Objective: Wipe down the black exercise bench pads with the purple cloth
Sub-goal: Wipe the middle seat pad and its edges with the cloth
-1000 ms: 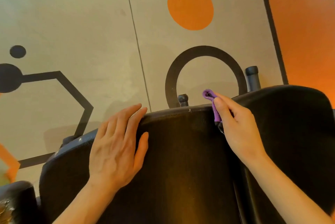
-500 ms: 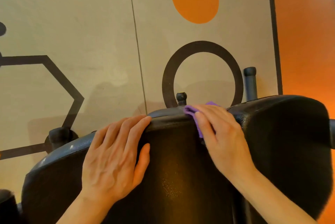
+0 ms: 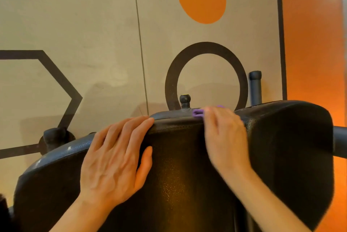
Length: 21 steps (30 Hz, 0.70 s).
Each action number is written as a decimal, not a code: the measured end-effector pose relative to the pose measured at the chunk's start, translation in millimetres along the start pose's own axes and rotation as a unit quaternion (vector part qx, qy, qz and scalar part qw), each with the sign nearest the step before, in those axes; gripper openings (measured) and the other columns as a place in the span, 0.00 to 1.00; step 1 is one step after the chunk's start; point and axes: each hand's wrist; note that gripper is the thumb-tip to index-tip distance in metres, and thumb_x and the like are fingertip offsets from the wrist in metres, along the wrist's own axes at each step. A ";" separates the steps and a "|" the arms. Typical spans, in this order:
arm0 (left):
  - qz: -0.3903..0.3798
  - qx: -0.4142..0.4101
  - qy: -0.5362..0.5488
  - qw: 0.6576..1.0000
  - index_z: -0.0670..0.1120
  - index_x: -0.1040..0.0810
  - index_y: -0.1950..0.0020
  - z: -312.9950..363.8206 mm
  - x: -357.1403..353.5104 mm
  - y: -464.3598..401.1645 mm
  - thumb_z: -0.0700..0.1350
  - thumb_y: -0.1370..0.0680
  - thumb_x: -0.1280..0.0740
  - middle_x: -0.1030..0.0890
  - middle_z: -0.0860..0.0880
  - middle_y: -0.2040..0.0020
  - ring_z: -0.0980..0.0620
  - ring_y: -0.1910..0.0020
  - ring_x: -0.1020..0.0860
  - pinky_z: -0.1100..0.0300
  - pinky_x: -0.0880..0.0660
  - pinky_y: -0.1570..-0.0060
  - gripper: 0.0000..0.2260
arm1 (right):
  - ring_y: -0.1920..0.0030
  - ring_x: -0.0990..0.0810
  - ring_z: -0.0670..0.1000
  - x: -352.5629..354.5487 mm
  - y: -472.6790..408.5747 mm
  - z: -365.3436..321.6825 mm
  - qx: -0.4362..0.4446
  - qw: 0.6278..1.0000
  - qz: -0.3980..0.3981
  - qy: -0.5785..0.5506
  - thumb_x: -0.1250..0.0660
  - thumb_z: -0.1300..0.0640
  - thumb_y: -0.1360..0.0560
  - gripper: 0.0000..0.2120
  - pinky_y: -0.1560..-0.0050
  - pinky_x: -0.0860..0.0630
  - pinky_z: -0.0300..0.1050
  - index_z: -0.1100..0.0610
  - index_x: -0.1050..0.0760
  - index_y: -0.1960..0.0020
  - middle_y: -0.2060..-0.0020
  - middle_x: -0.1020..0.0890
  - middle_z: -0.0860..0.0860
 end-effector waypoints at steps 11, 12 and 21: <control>-0.003 0.001 -0.002 1.000 0.46 0.29 0.31 -1.0 0.3 -0.6 0.55 0.23 0.42 0.23 0.47 0.38 0.49 0.41 0.30 0.55 0.36 0.42 0.24 | 0.56 0.25 0.38 -8.8 3.9 -11.0 0.053 0.999 0.005 0.003 0.47 0.52 0.18 0.15 0.42 0.30 0.40 0.48 0.22 0.53 0.61 0.22 0.38; -0.005 0.004 -0.001 1.000 0.46 0.30 0.30 -0.7 0.0 0.0 0.55 0.23 0.42 0.23 0.47 0.38 0.49 0.41 0.30 0.55 0.36 0.41 0.24 | 0.56 0.24 0.40 -17.8 7.0 -23.9 0.082 0.997 0.008 0.015 0.48 0.51 0.18 0.17 0.44 0.29 0.39 0.50 0.21 0.54 0.61 0.21 0.41; 0.045 0.011 0.079 0.996 0.47 0.40 0.23 -4.4 10.4 8.5 0.54 0.21 0.42 0.35 0.48 0.28 0.50 0.30 0.35 0.57 0.45 0.28 0.27 | 0.49 0.22 0.44 -19.1 2.1 -23.9 0.168 0.985 -0.013 0.025 0.48 0.46 0.19 0.18 0.38 0.29 0.47 0.49 0.20 0.47 0.54 0.18 0.44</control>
Point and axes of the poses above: each hand's wrist, its own y-axis away from the middle knuckle, its own x-axis out of the back of the hand, z = x × y
